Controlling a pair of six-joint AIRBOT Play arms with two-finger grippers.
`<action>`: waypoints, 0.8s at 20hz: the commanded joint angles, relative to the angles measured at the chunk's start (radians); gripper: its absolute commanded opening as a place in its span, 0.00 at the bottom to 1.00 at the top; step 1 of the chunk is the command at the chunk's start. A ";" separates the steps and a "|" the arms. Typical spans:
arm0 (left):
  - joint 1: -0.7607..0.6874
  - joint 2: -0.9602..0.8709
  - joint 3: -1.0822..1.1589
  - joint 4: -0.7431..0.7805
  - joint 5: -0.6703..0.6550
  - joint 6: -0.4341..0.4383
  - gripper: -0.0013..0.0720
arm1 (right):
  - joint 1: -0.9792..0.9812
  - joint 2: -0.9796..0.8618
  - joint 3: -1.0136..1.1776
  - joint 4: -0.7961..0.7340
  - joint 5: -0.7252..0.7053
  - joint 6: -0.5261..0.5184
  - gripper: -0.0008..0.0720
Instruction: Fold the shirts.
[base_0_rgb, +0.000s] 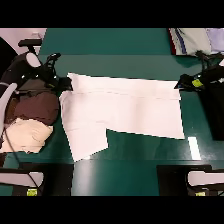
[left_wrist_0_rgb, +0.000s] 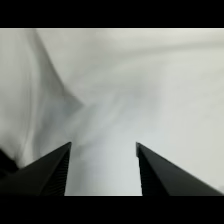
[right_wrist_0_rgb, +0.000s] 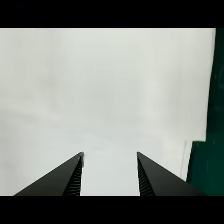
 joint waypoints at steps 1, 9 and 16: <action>0.001 0.211 -0.238 0.051 -0.060 -0.005 0.69 | -0.028 0.150 -0.141 0.024 0.008 -0.034 0.56; 0.001 0.692 -0.851 -0.013 -0.023 -0.125 0.69 | -0.037 0.359 -0.298 0.027 -0.021 -0.059 0.56; 0.001 0.710 -0.970 -0.163 0.194 -0.109 0.69 | 0.003 0.370 -0.298 0.028 -0.019 -0.059 0.56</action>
